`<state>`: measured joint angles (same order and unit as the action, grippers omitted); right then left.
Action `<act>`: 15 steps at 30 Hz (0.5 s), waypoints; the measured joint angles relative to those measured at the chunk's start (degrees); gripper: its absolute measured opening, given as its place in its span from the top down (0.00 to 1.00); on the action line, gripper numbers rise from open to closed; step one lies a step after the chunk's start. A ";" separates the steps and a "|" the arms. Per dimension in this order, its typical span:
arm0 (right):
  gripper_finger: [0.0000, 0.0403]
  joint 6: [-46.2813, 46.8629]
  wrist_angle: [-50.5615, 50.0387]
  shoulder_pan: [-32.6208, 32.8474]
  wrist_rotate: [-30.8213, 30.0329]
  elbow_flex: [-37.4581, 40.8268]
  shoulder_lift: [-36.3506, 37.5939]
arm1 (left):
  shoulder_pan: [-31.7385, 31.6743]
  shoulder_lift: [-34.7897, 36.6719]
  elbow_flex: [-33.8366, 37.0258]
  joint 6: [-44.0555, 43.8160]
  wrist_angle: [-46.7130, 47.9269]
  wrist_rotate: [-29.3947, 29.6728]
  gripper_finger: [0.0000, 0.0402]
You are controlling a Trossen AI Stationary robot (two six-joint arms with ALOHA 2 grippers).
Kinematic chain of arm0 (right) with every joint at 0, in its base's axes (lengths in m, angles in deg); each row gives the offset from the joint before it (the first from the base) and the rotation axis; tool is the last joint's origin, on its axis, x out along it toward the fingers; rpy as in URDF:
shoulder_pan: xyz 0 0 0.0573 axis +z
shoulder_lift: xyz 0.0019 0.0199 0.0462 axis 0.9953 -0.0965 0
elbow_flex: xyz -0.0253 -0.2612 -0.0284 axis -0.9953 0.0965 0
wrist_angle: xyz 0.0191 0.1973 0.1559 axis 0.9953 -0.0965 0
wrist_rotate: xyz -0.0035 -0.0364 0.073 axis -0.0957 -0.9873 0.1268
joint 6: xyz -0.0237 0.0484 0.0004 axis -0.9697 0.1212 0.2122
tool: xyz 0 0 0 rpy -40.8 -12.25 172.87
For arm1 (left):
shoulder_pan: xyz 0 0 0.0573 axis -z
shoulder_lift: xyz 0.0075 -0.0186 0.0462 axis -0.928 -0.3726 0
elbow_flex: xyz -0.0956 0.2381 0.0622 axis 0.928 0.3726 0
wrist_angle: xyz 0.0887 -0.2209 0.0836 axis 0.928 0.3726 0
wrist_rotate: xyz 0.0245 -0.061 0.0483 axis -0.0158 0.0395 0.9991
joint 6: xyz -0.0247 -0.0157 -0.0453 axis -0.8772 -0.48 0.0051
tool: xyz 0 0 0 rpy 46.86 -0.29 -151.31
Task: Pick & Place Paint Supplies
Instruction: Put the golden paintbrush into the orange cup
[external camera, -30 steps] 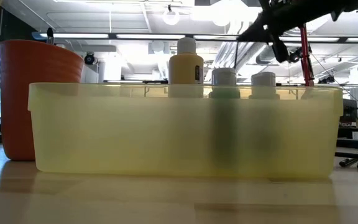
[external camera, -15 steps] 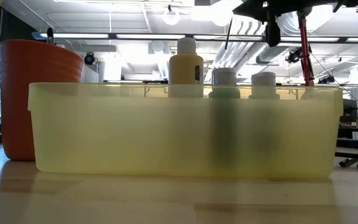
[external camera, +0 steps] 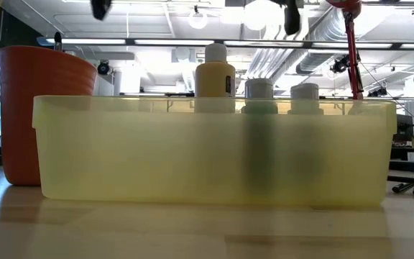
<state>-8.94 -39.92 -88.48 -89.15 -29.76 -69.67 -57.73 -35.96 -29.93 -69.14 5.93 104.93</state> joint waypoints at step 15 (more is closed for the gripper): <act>0.99 -5.59 -1.54 4.51 4.20 -8.11 -9.21 | -17.36 -16.77 -0.02 -4.13 -26.18 -32.09 0.66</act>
<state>-14.53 -41.46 -83.97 -84.95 -37.87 -78.88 -75.09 -52.73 -29.95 -73.27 -20.26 72.83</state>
